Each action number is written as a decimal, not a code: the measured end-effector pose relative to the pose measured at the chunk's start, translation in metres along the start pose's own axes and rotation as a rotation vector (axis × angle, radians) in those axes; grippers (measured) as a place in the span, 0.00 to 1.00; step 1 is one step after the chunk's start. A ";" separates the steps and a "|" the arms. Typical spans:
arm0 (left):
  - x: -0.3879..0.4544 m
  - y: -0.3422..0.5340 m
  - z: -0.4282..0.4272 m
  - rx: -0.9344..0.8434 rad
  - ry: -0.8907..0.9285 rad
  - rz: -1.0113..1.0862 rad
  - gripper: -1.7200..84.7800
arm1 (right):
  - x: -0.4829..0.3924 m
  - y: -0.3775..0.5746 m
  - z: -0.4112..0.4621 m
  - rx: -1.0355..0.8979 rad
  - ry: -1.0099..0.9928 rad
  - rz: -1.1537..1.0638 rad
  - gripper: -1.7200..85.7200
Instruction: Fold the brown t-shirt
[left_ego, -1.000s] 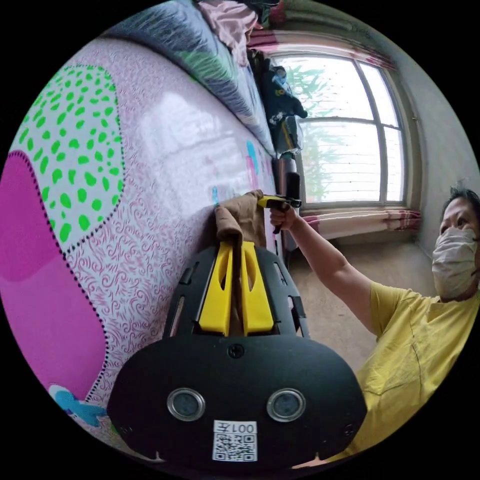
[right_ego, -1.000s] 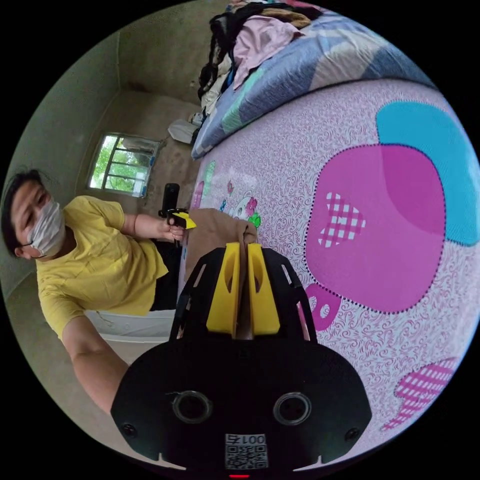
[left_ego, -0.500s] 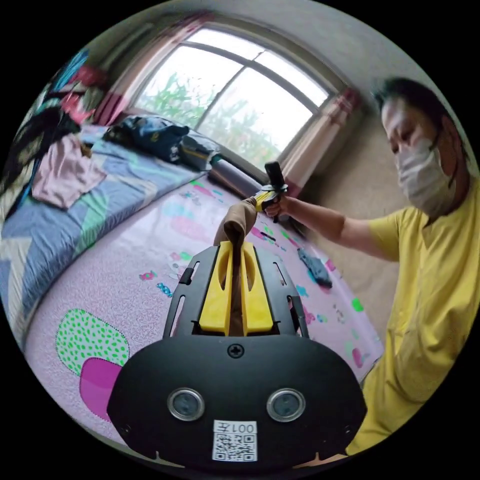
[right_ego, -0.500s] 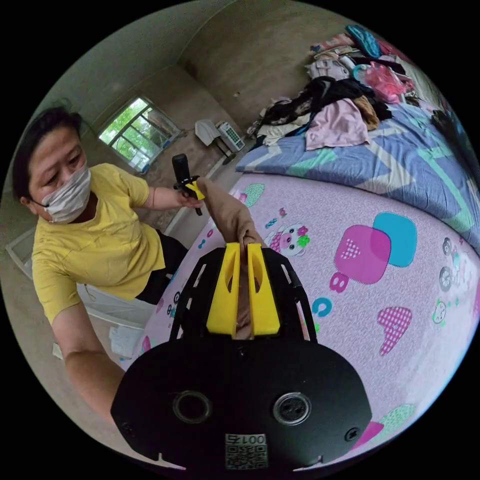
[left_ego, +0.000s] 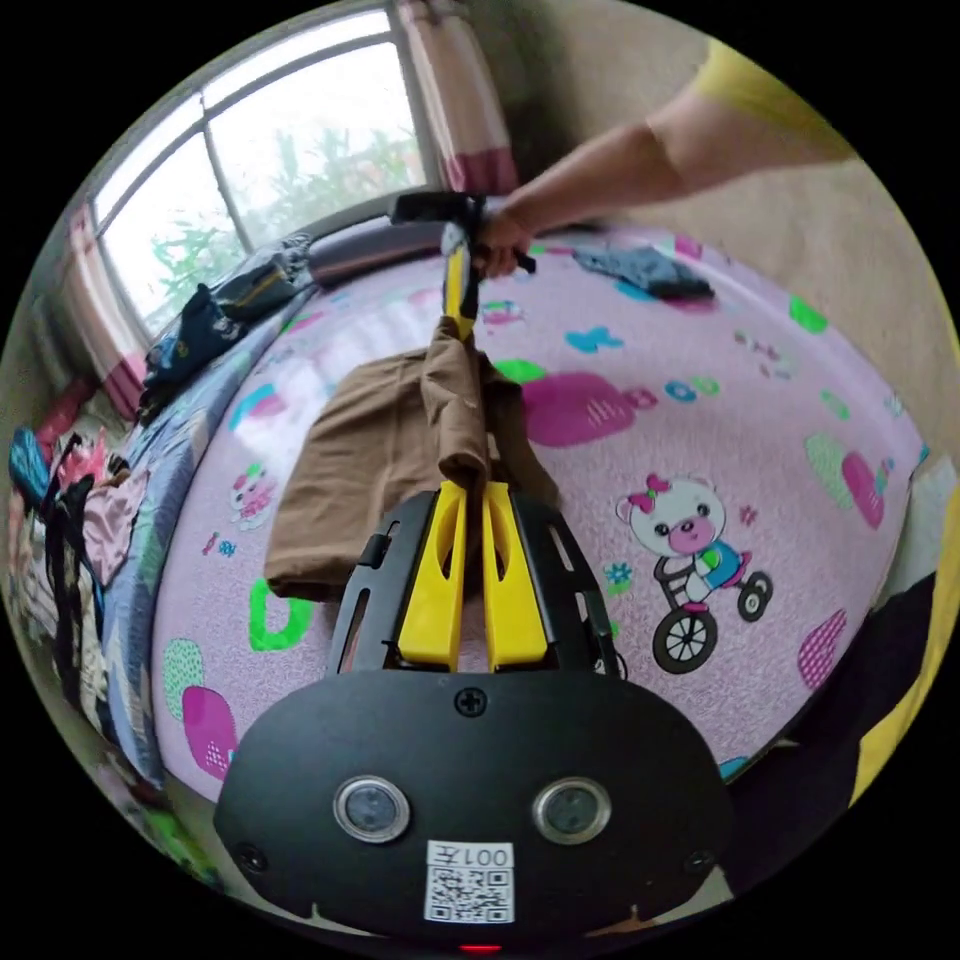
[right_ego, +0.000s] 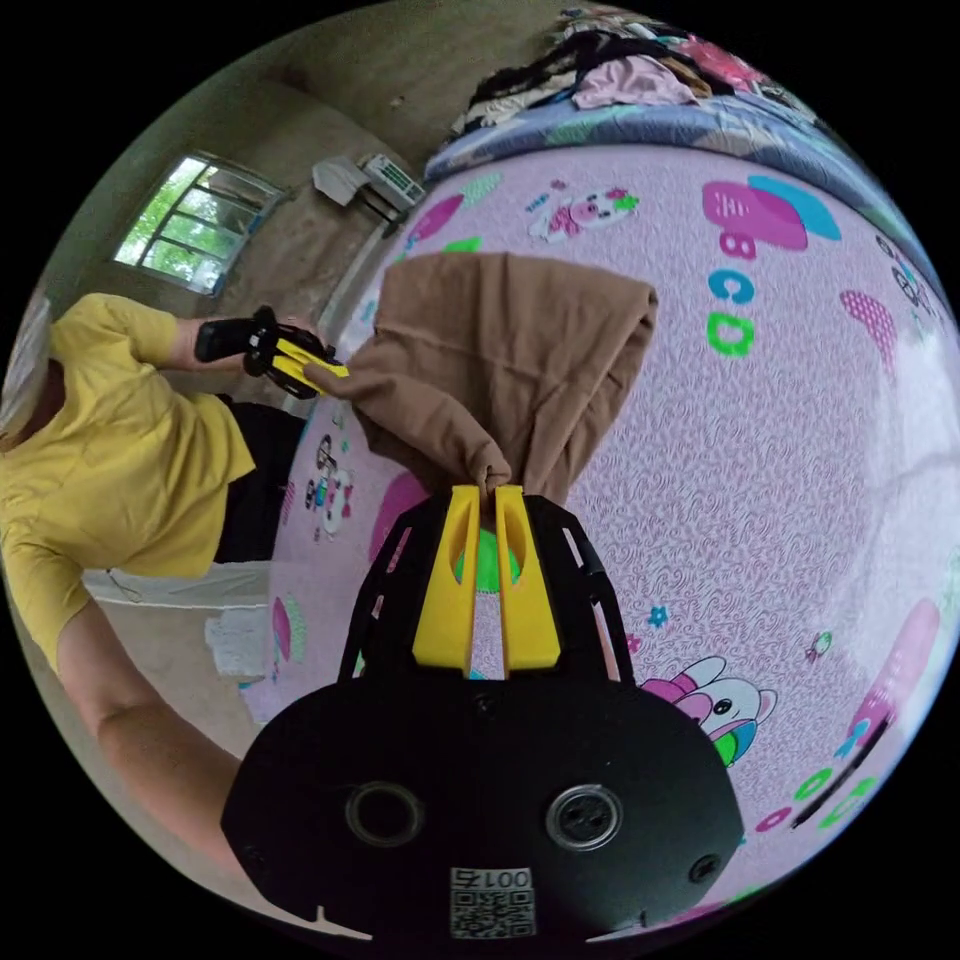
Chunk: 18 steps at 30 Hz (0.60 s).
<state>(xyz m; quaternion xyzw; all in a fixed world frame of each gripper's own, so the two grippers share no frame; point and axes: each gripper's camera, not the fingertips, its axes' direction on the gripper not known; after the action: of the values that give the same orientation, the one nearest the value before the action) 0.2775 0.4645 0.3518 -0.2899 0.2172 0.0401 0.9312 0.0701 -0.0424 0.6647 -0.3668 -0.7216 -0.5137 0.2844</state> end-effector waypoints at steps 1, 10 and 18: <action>0.013 -0.002 0.015 -0.060 0.002 0.044 0.01 | -0.002 0.000 0.009 -0.017 0.022 0.003 0.06; 0.002 -0.006 0.012 -0.057 0.119 -0.076 0.07 | -0.029 0.013 -0.026 -0.042 -0.020 0.039 0.10; -0.060 0.006 0.011 0.188 0.422 -0.670 0.01 | -0.025 0.014 -0.039 0.287 -0.183 0.060 0.03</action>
<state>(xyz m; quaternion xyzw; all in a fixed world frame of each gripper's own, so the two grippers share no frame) 0.2268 0.4784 0.3822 -0.2600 0.2999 -0.3463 0.8500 0.0975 -0.0829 0.6647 -0.3889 -0.7992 -0.3611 0.2823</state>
